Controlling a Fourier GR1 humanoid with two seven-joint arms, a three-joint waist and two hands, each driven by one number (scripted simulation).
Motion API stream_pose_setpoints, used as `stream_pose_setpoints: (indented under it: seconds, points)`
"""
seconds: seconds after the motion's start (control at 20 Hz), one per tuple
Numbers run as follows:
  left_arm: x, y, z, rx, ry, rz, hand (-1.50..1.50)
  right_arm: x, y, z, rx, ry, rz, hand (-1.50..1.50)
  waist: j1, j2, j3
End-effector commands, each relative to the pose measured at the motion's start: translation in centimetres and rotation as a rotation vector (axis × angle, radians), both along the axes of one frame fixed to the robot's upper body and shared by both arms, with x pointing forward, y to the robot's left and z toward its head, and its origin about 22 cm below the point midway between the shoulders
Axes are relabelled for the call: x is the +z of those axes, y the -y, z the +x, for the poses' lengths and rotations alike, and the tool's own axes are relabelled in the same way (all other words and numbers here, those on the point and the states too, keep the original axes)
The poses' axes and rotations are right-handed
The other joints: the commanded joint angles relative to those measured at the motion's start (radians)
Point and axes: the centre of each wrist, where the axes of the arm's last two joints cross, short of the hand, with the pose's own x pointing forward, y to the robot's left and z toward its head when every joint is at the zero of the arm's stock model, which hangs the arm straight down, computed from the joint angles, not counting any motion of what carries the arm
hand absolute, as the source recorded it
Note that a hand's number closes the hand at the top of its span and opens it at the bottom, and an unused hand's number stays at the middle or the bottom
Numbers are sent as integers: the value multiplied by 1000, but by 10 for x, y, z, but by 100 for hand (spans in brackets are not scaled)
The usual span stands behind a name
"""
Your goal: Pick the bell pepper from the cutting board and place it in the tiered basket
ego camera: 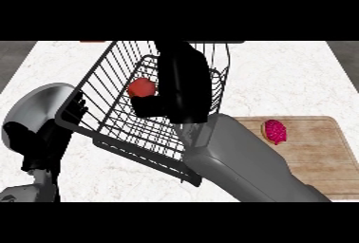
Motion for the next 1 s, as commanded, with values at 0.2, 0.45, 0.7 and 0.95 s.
stream_pose_setpoints:
  seconds: [0.2, 0.45, 0.7, 0.95]
  points:
    - [-2, 2, 7, 7, -6, -2, 0, -2, -6, 21, -68, 2, 220, -150, 8, 36, -12]
    - [-5, 1, 2, 10, -5, -10, 0, 24, 9, 15, -67, 20, 463, -150, 5, 33, -11]
    - [3, -16, 0, 14, -7, 10, 0, 28, 59, 23, -136, 71, 614, -150, -8, 31, -11]
    - [-7, -15, 0, 31, -6, -7, 0, 50, 105, 10, -244, 164, 690, -150, -21, 27, -11]
